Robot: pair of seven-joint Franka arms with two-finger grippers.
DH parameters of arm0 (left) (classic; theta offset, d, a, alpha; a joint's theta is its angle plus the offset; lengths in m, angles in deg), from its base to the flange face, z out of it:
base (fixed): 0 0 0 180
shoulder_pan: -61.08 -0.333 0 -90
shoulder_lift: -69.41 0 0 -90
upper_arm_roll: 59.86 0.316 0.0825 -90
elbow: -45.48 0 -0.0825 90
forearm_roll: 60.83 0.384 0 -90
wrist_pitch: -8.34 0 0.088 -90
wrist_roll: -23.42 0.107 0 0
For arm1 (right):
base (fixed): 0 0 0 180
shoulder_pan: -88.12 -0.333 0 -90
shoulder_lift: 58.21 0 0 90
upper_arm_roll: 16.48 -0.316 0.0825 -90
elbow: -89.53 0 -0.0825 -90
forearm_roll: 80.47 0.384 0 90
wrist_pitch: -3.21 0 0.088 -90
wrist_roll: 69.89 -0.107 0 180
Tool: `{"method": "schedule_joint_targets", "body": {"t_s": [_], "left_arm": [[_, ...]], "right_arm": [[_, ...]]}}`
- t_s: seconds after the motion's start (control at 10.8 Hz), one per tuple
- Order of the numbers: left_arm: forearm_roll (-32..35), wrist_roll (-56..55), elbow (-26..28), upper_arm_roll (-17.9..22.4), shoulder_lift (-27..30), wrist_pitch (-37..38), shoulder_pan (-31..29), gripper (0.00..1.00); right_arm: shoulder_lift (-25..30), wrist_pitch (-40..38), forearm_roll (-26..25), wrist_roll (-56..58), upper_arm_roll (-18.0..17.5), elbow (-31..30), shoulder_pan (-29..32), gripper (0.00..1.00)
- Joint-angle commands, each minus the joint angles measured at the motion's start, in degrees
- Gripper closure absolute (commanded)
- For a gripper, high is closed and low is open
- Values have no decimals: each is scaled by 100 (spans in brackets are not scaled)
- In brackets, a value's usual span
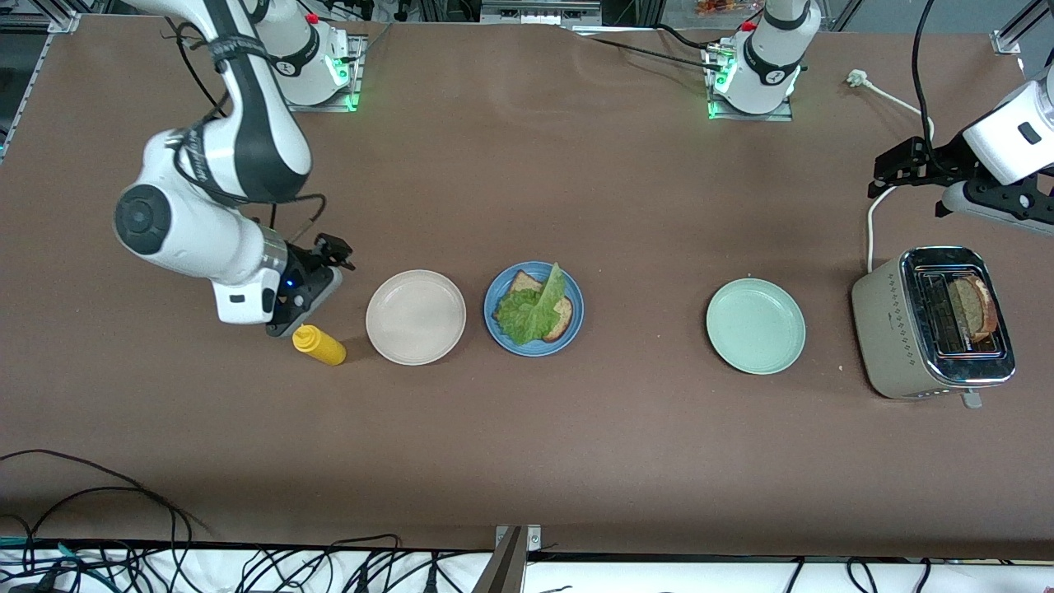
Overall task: Make sandwich in blue plate with both arms
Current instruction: 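Move the right gripper to the yellow squeeze bottle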
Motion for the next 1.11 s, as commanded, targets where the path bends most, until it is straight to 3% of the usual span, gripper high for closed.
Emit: {"method": "schedule_joint_targets", "body": {"t_s": [0.0, 0.09, 0.28, 0.65, 0.83, 1.02], "left_arm": [[37, -39, -157, -14, -60, 112, -17, 0], [37, -39, -157, -14, -51, 112, -25, 0], [37, -39, -157, -14, -60, 112, -17, 0], [37, -39, -149, -14, -60, 112, -17, 0], [37, -39, -157, -14, -60, 112, -17, 0], [37, -39, -157, -14, -60, 112, -17, 0]], "right_arm": [[541, -106, -34, 1994, -137, -372, 636, 0], [567, -97, 53, 2810, -137, -381, 908, 0], [515, -140, 736, 4418, -137, -504, 1417, 0], [-353, -141, 2564, 7277, -128, -496, 2227, 0], [-695, -149, 2761, 7913, -137, -504, 2482, 0], [-1109, -245, 3627, 8956, -137, -496, 2571, 0]]}}
